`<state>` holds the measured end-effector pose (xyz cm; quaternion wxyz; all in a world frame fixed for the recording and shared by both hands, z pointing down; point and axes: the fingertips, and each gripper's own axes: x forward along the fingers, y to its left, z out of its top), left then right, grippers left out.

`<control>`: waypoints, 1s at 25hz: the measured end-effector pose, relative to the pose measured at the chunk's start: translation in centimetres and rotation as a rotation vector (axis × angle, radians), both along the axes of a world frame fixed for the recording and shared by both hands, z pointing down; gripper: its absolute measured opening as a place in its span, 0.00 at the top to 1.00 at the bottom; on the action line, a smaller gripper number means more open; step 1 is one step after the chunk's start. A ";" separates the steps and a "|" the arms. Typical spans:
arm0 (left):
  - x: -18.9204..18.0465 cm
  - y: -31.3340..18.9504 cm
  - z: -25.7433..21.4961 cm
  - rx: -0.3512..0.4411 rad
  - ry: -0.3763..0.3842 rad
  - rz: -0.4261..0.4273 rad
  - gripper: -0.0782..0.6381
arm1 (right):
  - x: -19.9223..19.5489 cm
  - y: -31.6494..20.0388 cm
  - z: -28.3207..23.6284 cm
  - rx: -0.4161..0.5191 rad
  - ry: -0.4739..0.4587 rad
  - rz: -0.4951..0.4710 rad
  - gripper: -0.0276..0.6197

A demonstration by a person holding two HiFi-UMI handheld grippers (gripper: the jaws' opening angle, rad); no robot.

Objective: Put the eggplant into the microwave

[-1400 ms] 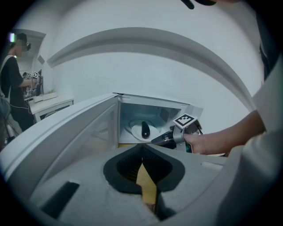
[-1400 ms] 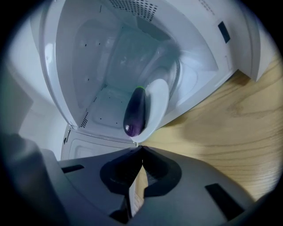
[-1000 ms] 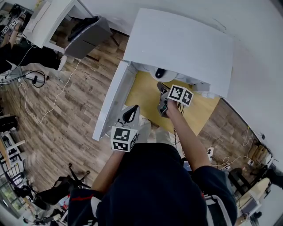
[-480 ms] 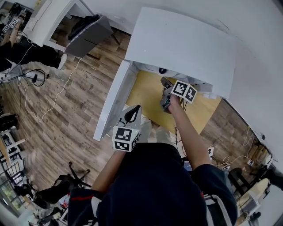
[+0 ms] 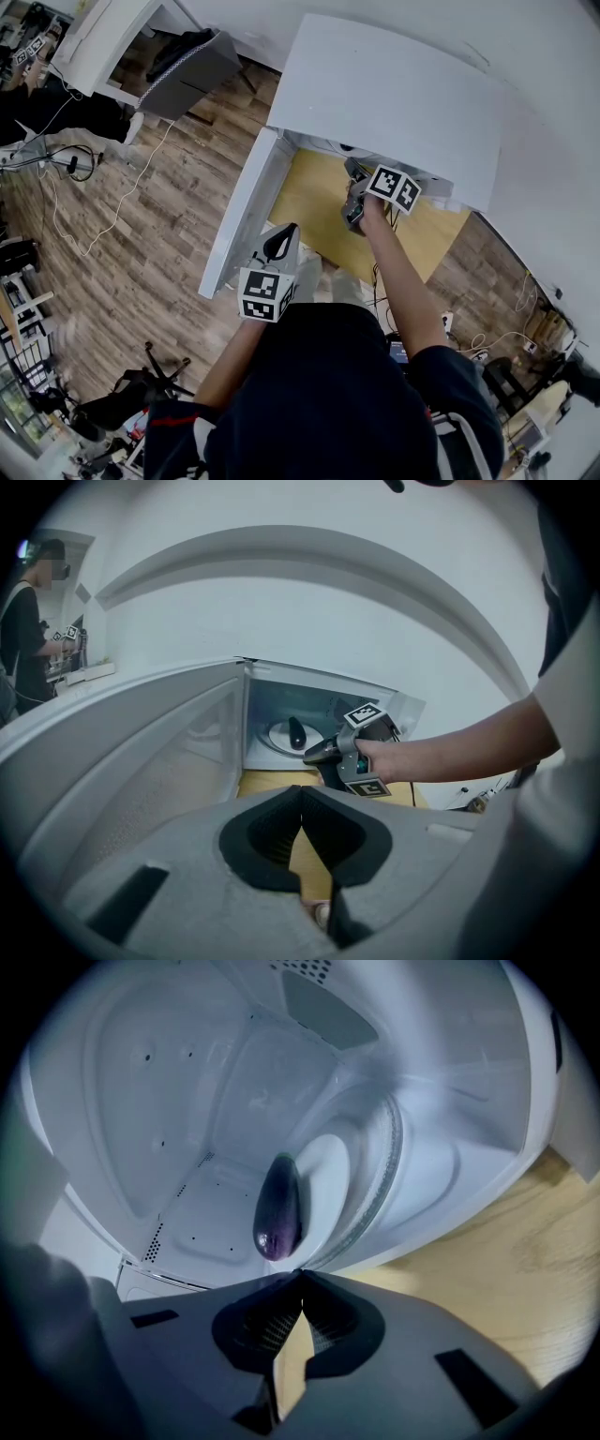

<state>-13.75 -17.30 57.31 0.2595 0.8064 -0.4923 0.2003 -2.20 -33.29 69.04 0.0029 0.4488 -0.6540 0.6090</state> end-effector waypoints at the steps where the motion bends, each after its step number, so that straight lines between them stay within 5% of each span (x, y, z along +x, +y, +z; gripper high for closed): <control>1: 0.1 0.0 0.0 -0.001 0.000 0.000 0.87 | 0.0 0.0 0.0 0.001 -0.002 -0.001 0.94; 15: 0.7 -0.9 -0.9 0.018 0.003 -0.003 0.87 | -0.9 1.9 -1.3 0.027 0.020 -0.100 0.94; 25: 0.7 -1.9 -3.8 0.071 0.027 -0.012 0.87 | -0.6 5.5 -7.4 0.241 0.224 -0.361 0.94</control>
